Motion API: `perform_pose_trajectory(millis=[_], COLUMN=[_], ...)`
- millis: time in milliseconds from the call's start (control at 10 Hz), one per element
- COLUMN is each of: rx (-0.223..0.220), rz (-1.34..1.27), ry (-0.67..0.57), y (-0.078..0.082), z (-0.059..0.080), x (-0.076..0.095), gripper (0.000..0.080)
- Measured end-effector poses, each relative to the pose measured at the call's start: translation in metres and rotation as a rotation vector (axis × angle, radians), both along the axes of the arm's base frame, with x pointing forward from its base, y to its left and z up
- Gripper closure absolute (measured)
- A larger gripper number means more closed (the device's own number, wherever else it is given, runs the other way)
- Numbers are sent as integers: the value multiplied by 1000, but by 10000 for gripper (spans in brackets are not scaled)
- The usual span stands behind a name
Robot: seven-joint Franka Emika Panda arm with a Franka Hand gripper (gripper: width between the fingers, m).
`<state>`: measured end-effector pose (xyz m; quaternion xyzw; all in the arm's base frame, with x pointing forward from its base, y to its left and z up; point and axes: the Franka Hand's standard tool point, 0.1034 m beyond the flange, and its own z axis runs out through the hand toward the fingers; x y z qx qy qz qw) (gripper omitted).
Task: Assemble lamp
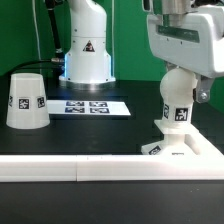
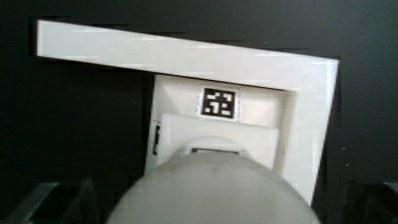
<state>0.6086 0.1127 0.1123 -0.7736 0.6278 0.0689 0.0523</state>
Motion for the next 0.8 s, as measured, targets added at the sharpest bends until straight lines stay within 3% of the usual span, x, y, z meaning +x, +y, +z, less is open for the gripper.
perform_pose_trajectory(millis=[200, 800], rx=[-19, 12], rz=[239, 748], ry=[-2, -81], y=[4, 3], z=[1, 1], x=[-2, -2], gripper=[101, 101])
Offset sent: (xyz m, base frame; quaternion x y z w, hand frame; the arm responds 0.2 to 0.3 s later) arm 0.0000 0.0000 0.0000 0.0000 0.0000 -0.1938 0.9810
